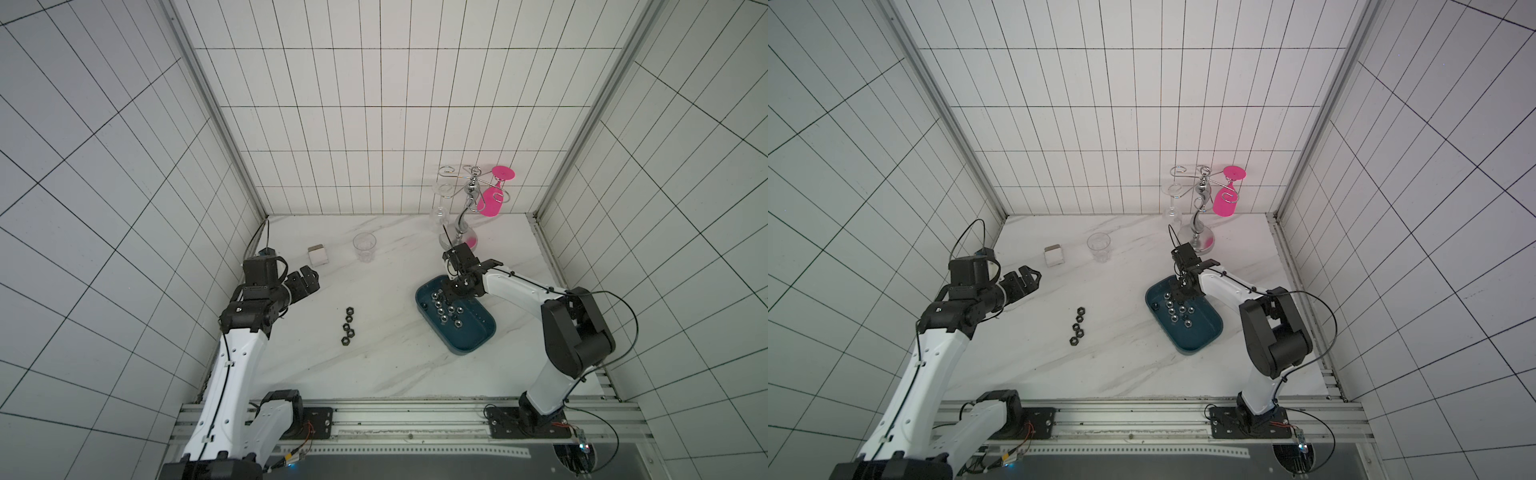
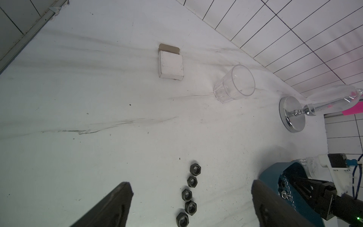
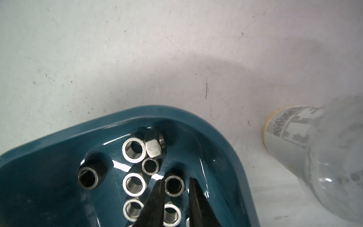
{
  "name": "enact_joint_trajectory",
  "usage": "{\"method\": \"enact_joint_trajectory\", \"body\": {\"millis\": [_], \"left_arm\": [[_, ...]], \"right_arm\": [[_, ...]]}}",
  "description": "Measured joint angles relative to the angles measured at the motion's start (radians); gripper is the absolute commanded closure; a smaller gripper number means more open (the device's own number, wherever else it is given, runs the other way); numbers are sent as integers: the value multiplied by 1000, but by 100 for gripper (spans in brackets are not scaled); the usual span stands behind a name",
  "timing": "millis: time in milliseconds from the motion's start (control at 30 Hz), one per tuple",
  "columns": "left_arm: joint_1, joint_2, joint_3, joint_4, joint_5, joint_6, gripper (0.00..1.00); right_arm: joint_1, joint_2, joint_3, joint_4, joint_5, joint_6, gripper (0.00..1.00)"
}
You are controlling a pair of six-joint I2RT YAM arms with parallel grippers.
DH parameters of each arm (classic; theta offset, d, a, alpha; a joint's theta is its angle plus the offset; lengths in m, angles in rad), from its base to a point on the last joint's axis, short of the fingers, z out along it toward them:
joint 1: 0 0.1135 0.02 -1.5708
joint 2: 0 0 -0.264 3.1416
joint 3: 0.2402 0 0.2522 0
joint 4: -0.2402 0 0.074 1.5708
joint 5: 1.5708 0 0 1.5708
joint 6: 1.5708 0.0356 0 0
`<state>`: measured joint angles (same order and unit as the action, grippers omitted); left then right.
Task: Put the nuts on the desktop into the storage box
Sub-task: Place the nut in the storage box, then pick up the nut from the center of the board.
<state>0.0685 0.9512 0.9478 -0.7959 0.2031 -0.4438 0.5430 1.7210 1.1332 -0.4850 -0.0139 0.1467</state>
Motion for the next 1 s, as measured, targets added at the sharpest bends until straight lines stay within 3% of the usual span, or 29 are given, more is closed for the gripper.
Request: {"method": "enact_joint_trajectory", "body": {"millis": [300,567,767,1000], "left_arm": [[0,0,0,-1,1,-1,2],[0,-2,0,-1,0,-1,2],[2,-35,-15,-6,-21,0,1],[15,-60,-29,-27,-45,0,1]], "right_arm": [[45,-108,13,-7,-31,18,68],[364,-92,121,-5,-78,35,48],[494,61,255,13,-81,52,43],[538,383,549,-56,-52,98,37]]}}
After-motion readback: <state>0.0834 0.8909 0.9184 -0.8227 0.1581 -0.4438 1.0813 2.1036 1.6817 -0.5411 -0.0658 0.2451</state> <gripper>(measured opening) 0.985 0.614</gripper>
